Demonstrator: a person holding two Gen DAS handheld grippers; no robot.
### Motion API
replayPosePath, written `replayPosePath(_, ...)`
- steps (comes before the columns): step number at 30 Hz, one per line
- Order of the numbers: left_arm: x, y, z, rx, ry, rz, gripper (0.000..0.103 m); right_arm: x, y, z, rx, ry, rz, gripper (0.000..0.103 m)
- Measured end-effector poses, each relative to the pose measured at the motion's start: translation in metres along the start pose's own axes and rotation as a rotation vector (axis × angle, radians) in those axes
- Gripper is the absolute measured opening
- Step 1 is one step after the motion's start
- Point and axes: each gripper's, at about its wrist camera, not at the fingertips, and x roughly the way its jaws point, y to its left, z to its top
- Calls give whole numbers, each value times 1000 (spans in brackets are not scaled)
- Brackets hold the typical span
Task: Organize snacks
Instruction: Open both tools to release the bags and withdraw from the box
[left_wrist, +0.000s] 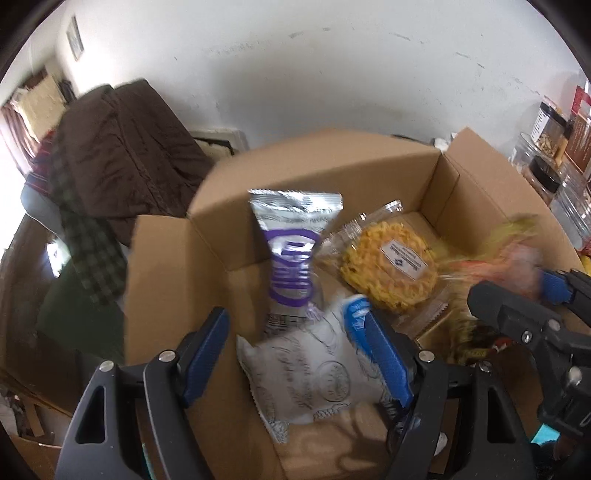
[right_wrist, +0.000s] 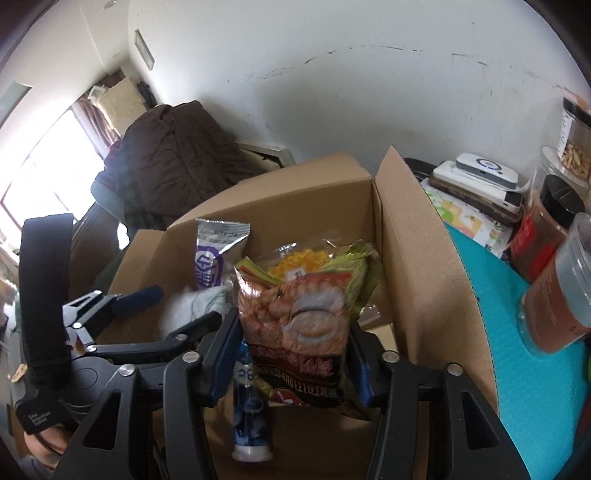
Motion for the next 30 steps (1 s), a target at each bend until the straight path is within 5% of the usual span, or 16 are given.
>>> replayPosePath(11, -44, 13, 1, -28, -78, 23, 76, -30, 17, 2, -47, -59, -61, 58)
replayPosePath(30, -175, 36, -18, -66, -294, -6, 76, -146, 84, 2, -164, -242, -95, 59)
